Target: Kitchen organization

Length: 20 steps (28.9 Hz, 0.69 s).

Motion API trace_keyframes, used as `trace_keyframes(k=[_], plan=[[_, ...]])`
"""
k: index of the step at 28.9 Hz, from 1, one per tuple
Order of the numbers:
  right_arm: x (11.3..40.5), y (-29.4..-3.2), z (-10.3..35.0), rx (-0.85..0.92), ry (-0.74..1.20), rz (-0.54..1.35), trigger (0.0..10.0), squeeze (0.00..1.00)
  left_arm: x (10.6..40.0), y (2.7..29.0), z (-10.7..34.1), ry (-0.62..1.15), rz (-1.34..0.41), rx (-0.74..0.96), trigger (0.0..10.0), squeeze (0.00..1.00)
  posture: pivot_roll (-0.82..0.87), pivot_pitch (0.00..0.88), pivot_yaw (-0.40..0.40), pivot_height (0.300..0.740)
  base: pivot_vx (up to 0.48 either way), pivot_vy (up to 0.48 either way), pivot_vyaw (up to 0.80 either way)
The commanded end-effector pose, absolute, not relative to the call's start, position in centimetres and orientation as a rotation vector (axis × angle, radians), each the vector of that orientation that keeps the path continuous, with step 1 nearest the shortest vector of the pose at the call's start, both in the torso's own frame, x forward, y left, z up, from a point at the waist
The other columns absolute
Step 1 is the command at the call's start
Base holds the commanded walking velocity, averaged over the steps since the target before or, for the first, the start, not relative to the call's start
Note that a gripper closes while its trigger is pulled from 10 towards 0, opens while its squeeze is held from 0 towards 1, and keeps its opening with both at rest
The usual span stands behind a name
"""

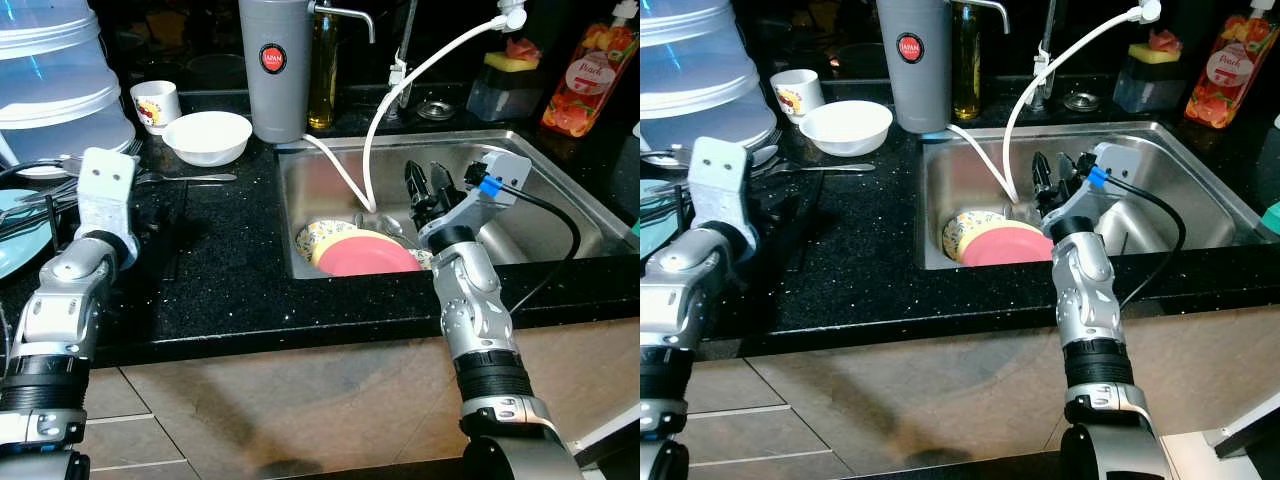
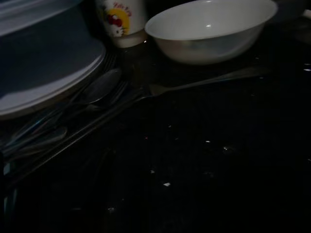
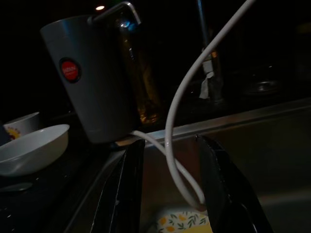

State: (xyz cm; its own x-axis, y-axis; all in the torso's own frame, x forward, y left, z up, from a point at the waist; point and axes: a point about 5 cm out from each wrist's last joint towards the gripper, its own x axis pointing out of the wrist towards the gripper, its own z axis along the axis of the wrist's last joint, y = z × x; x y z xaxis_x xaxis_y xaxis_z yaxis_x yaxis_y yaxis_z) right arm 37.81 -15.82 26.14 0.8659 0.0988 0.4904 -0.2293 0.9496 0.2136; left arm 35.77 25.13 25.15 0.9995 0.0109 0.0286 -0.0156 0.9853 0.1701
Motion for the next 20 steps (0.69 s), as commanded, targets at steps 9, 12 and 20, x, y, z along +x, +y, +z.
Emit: trace_keyframes(k=[9, 12, 20], plan=[[38.1, -15.2, 26.9, 0.257, -0.496, 0.218, 10.0, 0.0, 36.8, 23.3, 24.9, -0.008, -0.124, 0.067, 10.0, 0.0, 0.06, 0.138, -0.026, 0.74, 0.0, 0.0, 0.0], [38.1, -15.2, 27.1, 0.258, -0.503, 0.221, 10.0, 0.0, 37.1, 22.9, 25.3, -0.024, -0.142, 0.056, 10.0, 0.0, 0.05, 0.132, -0.025, 0.74, 0.0, 0.0, 0.0], [38.0, -15.0, 27.3, 0.255, -0.516, 0.239, 10.0, 0.0, 37.7, 22.5, 25.6, -0.027, -0.137, 0.083, 10.0, 0.0, 0.05, 0.121, -0.025, 0.74, 0.0, 0.0, 0.0]])
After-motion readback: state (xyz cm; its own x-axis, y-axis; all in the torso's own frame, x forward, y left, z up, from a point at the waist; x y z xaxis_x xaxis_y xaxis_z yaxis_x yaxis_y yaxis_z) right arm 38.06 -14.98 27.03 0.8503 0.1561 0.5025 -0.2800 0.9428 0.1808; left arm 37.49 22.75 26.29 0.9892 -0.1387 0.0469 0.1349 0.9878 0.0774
